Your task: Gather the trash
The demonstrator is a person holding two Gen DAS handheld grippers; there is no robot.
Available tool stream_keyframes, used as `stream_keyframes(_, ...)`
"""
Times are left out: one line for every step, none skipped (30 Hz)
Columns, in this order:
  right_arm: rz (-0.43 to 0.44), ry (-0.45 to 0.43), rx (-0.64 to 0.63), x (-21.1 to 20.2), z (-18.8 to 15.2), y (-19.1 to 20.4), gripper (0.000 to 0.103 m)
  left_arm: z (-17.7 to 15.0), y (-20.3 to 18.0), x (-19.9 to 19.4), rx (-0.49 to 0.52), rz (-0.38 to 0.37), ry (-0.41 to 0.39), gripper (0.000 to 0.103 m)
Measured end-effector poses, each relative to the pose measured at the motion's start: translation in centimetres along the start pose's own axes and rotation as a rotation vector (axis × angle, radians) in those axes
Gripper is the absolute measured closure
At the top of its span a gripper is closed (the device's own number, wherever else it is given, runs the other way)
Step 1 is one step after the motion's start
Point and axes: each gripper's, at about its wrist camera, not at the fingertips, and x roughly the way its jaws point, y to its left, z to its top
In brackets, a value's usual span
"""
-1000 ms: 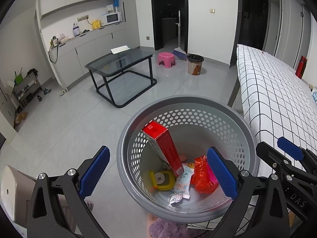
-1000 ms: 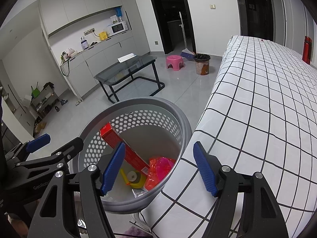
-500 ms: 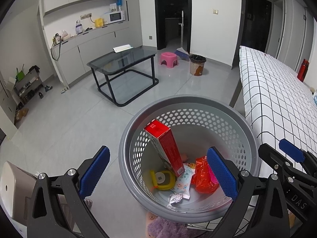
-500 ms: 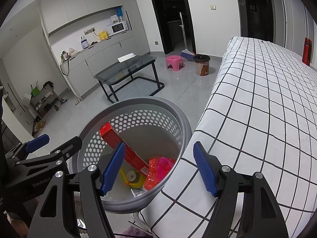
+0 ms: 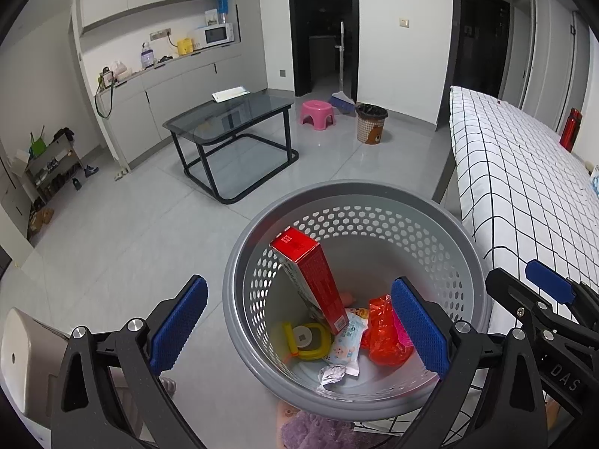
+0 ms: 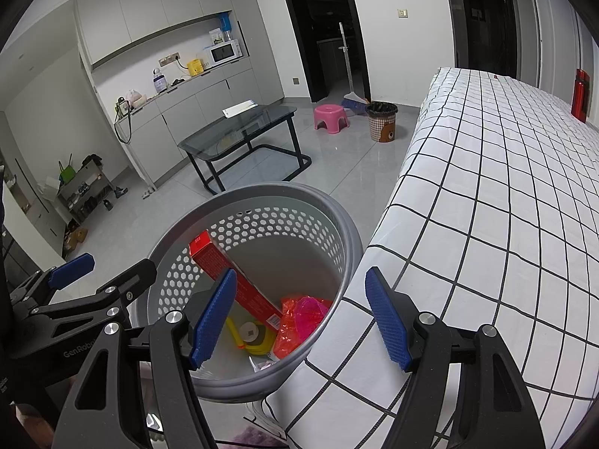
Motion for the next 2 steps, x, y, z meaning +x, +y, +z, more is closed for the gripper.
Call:
stream_keyframes(0.000,0.000,0.000,0.01,-0.03,0.01,0.035,0.01,-0.02,0.04,0.000,0.000,0.000,0.006)
stream_keyframes(0.000,0.000,0.000,0.01,0.00,-0.01,0.035,0.00,-0.03,0.05,0.000,0.000,0.000,0.006)
